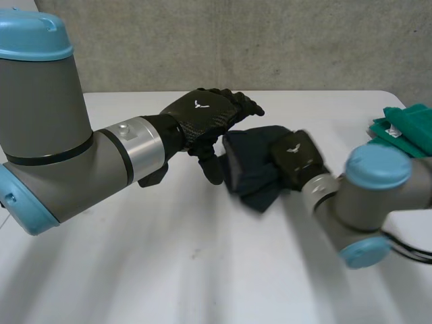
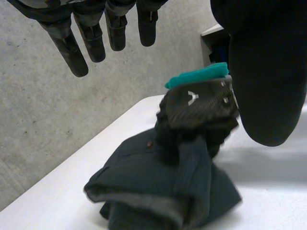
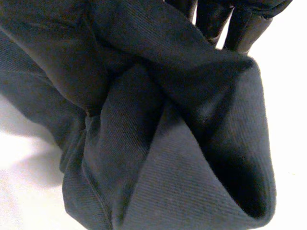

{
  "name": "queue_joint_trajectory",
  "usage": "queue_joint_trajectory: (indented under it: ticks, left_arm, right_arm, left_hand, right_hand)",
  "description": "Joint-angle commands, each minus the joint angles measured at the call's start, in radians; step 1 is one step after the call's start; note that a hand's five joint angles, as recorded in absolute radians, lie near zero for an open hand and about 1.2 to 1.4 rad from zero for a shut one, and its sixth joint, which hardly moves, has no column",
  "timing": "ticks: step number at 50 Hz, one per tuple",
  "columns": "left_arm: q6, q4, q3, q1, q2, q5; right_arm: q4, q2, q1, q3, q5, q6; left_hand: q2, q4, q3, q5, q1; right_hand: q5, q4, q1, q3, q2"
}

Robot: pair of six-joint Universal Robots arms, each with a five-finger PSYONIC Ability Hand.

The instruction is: Fold the laundry.

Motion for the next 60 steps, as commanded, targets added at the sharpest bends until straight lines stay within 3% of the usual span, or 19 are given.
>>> queue_joint_trajectory:
  ticks: [1, 7, 21, 29, 41, 49, 53, 59, 60]
  left_arm:
    - [-0.001, 0.000, -0.001, -0.002, 0.007, 0.000]
    - [-0.015, 0.002, 0.000, -0.005, 0.008, -0.001]
    - [-0.089, 0.032, 0.014, -0.009, 0.036, -0.003]
    - [-0.109, 0.055, 0.013, -0.008, 0.051, -0.005]
    - [-0.110, 0.055, -0.001, -0.014, 0.037, -0.018]
    - [-0.109, 0.057, -0.001, -0.017, 0.025, -0.018]
    - [-0.109, 0.060, 0.000, -0.017, 0.024, -0.018]
    - [-0.110, 0.083, 0.000, -0.017, 0.022, -0.020]
    - [-0.110, 0.084, 0.000, -0.017, 0.021, -0.020]
  right_arm:
    - [0.029, -0.072, -0.210, -0.035, -0.232, -0.038]
    - [0.033, -0.064, -0.284, -0.197, -0.337, -0.002]
    - [0.020, 0.088, -0.424, -0.749, -0.360, 0.245]
    - [0.019, 0.189, -0.560, -0.908, -0.467, 0.322]
    - [0.000, 0.297, -0.780, -0.767, -0.699, 0.275]
    - [0.025, 0.278, -0.915, -0.598, -0.783, 0.083]
    - [0.058, 0.257, -0.929, -0.547, -0.835, 0.049]
    - [0.146, 0.228, -0.930, -0.530, -0.848, 0.046]
    - [0.192, 0.215, -0.930, -0.535, -0.848, 0.046]
  left_hand:
    - [-0.009, -0.027, -0.019, -0.043, -0.001]
    - [-0.009, -0.027, -0.019, -0.043, -0.001]
    - [0.003, -0.015, -0.007, -0.031, 0.011]
    - [0.012, -0.006, 0.002, -0.022, 0.020]
    - [0.015, -0.003, 0.005, -0.019, 0.023]
    - [0.015, -0.003, 0.005, -0.019, 0.023]
    - [0.015, -0.003, 0.005, -0.019, 0.023]
    - [0.015, -0.003, 0.005, -0.019, 0.023]
    - [0.015, -0.003, 0.005, -0.019, 0.023]
  right_hand:
    - [0.316, 0.218, 0.500, 0.232, 0.229]
    - [0.316, 0.218, 0.500, 0.232, 0.229]
    - [0.316, 0.218, 0.500, 0.232, 0.229]
    - [0.316, 0.218, 0.500, 0.232, 0.229]
    - [0.316, 0.218, 0.500, 0.232, 0.229]
    - [0.316, 0.218, 0.500, 0.232, 0.229]
    - [0.316, 0.218, 0.500, 0.232, 0.229]
    - [0.316, 0.218, 0.500, 0.232, 0.229]
    - [0.183, 0.085, 0.367, 0.099, 0.096]
